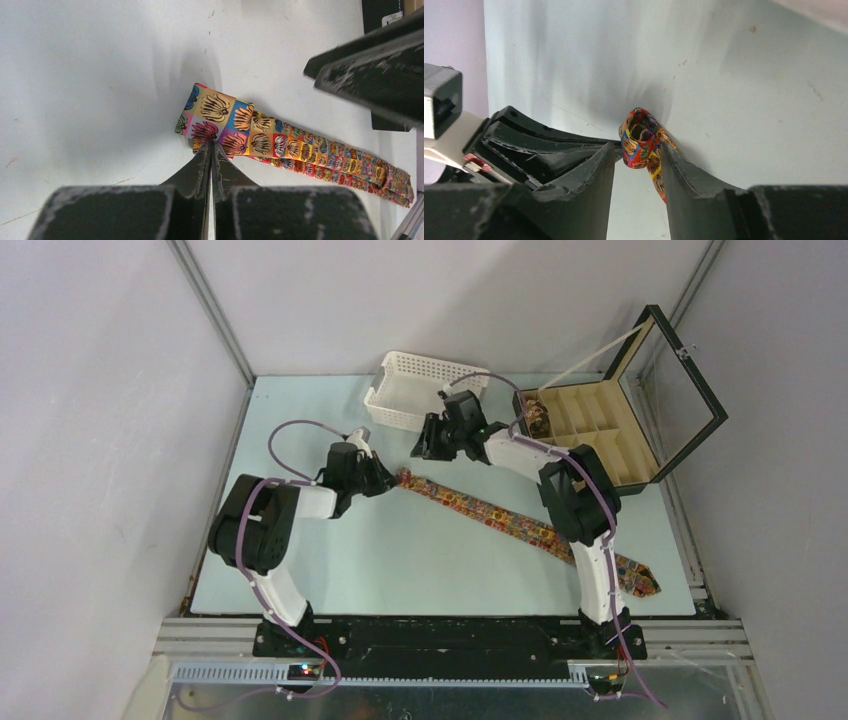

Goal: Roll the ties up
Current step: Roll the tie at the center of the board.

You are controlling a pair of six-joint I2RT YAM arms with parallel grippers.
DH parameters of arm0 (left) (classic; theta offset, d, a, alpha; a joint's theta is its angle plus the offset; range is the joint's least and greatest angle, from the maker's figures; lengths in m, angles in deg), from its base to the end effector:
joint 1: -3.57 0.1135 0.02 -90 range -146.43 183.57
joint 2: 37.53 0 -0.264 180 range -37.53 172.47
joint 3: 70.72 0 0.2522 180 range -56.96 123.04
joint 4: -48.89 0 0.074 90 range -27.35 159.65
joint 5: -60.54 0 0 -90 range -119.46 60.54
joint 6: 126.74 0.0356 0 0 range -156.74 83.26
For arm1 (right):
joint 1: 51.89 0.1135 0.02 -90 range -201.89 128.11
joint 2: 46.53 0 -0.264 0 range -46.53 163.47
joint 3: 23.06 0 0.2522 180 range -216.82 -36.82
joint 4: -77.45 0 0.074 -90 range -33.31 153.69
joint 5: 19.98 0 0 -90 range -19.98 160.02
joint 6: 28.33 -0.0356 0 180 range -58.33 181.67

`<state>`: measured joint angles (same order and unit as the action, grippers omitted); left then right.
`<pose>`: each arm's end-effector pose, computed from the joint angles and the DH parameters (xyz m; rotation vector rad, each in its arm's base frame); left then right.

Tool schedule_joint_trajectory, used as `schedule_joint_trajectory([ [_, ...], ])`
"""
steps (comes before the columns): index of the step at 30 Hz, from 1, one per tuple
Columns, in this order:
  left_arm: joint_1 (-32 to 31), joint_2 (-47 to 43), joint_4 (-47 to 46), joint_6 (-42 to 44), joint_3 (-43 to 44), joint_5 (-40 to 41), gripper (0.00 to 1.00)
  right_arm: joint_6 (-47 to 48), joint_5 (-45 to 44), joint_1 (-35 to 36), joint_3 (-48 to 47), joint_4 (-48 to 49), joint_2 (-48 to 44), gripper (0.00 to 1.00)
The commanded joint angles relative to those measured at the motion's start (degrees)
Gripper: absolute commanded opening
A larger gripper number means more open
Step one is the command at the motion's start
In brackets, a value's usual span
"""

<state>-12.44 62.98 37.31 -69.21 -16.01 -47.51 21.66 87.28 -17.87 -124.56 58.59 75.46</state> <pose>0.3172 -0.1025 0.1316 -0.1346 2.2495 -0.8132 0.3916 0.2771 0.1807 -0.0472 2.4314 0.9850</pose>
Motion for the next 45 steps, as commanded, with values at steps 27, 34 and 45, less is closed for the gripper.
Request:
schedule_joint_trajectory([
  [27, 0.49, -13.54, 5.13, -1.09, -1.12, 7.67, 0.12, 16.44, -5.08, 0.99, -10.24, -15.6, -3.26, 0.56],
  [34, 1.81, -23.74, 6.4, -4.86, -4.75, 11.49, 0.3, 16.65, 0.75, -3.82, -15.54, -20.06, -0.85, 0.3],
  [45, 4.57, -11.71, 5.3, -4.93, 2.31, 7.42, 0.22, 10.43, -3.29, 0.86, -9.95, -19.64, -0.63, 0.04],
])
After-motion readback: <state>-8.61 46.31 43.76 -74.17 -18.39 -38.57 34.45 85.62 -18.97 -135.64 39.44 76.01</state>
